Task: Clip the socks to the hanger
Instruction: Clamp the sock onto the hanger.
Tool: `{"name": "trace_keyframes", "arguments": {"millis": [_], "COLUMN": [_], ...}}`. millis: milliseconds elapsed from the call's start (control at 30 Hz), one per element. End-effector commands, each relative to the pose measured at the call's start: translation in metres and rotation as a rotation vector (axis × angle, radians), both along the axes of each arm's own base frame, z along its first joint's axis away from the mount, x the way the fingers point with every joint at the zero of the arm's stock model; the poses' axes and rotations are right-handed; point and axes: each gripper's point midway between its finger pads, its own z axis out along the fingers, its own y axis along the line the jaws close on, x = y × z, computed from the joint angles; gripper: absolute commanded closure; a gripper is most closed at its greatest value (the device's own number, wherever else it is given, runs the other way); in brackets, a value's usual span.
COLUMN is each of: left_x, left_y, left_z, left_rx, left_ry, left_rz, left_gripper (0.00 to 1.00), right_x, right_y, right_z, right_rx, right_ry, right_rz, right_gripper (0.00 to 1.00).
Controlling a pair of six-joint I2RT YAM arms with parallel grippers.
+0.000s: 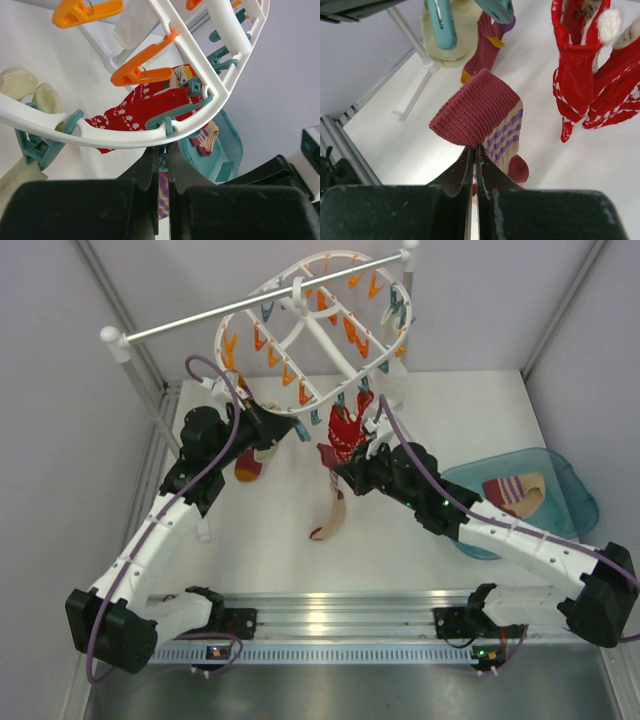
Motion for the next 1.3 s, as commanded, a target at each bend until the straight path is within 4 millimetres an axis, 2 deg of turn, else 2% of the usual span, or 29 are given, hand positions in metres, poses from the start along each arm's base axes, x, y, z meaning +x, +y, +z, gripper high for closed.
{"name": "trace_keyframes", "arguments": {"millis": [0,267,700,933,1133,1167,1267], "left_x": [0.004,0.007,0.010,0.009,0.010,0.010,0.009], "left_y": [-0.004,-0.007,-0.012,-0.012,-0.011,-0.009,-0.008], "left_z": [0.027,0.025,0.024,0.021,0.024,0.023,0.024], "left_rx": [-0.080,-0.092,-0.098,-0.094,-0.088,-0.085,-0.088], "left_ry": [-0.046,-0.028,-0.012,-0.008,-0.018,-0.015,-0.015], "left_rz": [-0.005,-0.010,-0.031,-0.034,-0.025,-0.019,-0.018], "left_gripper": [1.00,1.00,1.00,1.00,1.00,1.00,1.00], "right_x": [0.023,0.036,0.033,0.032,0.032,0.031,0.030], "right_y": [0.006,0.019,0.042,0.044,0.036,0.034,0.029], "right_z": [0.042,0.041,0.047,0.057,0.041,0.032,0.027], "right_rx": [0.128,0.148,0.191,0.216,0.180,0.165,0.153], "right_ry": [-0.065,-0.082,-0.074,-0.084,-0.060,-0.048,-0.041], "right_rz": [-0.151,-0.168,-0.109,-0.099,-0.124,-0.126,-0.136], "right_gripper": [1.00,1.00,1.00,1.00,1.00,1.00,1.00]}}
